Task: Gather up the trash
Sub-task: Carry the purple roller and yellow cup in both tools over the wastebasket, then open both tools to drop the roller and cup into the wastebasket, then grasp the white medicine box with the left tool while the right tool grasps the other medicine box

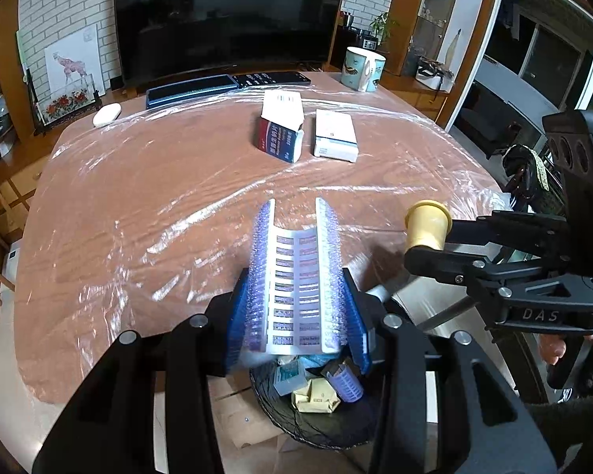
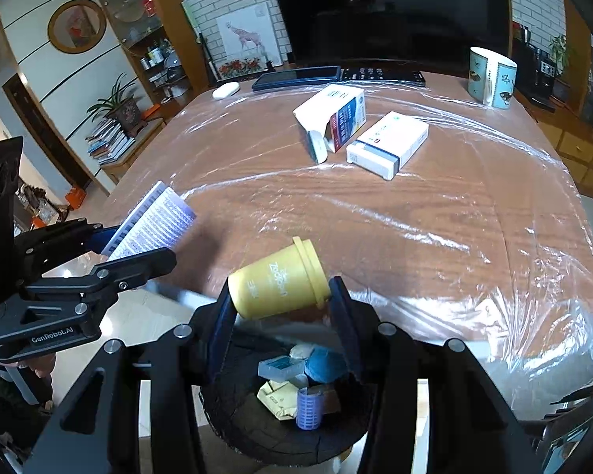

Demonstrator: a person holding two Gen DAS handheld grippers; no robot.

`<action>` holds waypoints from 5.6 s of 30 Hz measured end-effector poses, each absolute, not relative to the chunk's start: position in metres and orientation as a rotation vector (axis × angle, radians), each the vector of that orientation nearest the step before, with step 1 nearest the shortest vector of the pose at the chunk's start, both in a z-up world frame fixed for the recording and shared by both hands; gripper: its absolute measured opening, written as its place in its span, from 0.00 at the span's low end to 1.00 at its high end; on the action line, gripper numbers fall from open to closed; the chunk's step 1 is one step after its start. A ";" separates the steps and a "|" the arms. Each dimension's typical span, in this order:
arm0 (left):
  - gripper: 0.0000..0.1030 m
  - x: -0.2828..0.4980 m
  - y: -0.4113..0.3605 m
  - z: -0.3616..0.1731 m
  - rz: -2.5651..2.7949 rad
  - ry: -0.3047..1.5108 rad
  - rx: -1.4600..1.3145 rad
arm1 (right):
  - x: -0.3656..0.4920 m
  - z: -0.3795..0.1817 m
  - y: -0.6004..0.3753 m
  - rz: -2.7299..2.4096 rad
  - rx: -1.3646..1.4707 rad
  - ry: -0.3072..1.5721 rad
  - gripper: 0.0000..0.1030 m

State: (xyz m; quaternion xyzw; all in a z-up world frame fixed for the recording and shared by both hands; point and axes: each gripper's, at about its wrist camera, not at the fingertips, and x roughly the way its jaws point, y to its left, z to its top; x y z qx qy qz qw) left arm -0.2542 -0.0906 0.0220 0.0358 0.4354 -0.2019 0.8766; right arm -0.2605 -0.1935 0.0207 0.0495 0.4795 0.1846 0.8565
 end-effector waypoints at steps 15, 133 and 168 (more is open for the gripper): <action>0.43 -0.306 -0.116 0.008 -0.359 0.959 0.063 | -0.307 0.014 -0.208 0.490 0.066 1.054 0.45; 0.72 -0.016 -0.177 0.032 -0.431 1.007 0.249 | -0.067 -0.019 -0.212 0.039 0.144 1.106 0.77; 0.46 -0.032 -0.142 0.002 -0.374 1.045 0.197 | -0.084 -0.005 -0.237 0.193 0.178 1.031 0.49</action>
